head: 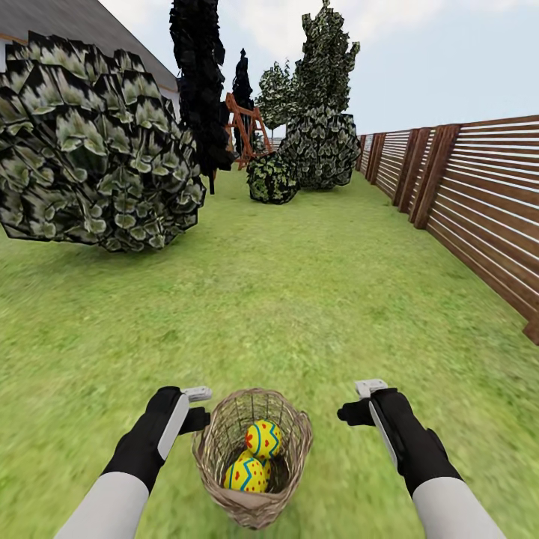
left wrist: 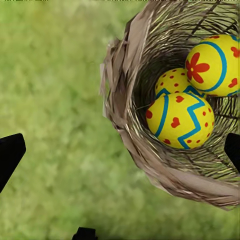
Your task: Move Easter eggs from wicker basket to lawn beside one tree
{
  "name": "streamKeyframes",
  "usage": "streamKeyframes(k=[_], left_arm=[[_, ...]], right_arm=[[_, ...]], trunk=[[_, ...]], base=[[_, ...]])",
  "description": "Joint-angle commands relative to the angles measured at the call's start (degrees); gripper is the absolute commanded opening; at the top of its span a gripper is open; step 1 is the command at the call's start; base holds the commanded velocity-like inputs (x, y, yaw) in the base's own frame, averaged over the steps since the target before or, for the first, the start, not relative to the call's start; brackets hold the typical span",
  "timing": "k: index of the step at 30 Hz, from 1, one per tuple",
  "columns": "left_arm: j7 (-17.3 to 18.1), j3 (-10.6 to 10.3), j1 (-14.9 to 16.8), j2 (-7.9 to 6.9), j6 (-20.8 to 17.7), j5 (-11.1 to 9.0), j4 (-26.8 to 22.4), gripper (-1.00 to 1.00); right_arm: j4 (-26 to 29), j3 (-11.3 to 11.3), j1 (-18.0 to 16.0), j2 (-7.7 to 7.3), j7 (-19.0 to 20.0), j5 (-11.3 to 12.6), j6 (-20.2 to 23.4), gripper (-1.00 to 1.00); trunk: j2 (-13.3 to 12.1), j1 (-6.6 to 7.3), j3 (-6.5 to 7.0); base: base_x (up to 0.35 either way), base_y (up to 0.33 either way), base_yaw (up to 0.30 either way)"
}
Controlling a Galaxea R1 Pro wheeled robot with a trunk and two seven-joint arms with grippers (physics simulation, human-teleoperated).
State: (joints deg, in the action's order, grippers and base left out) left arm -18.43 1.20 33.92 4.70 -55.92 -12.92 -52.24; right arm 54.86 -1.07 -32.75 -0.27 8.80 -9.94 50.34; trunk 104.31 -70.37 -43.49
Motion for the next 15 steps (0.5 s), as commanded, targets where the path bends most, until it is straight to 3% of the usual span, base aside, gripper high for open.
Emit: streamKeyframes(k=[1,5,11,15], left_arm=[[-0.47,0.12,0.02,0.04,-0.16,-0.61,-0.09,1.0],[-0.3,0.06,0.01,0.04,-0.18,-0.68,-0.06,1.0],[0.21,0.11,0.01,0.04,-0.22,-0.68,-0.03,1.0],[0.31,0.12,0.01,0.04,-0.16,-0.62,-0.12,1.0]], right_arm=[[0.07,-0.08,-0.03,0.01,0.54,-0.61,0.21,1.0],[0.04,-0.08,-0.03,0.01,0.57,-0.61,0.19,1.0],[-0.07,-0.08,-0.03,0.01,0.57,-0.54,0.11,1.0],[-0.11,-0.08,-0.03,0.01,0.6,-0.54,0.11,1.0]], trunk=[[0.03,0.01,-0.06],[0.03,0.01,-0.06],[0.03,0.01,-0.06],[0.03,0.01,-0.06]], base=[[0.0,0.0,0.0],[0.021,0.011,0.0],[0.241,0.107,0.0],[0.043,0.021,0.0]])
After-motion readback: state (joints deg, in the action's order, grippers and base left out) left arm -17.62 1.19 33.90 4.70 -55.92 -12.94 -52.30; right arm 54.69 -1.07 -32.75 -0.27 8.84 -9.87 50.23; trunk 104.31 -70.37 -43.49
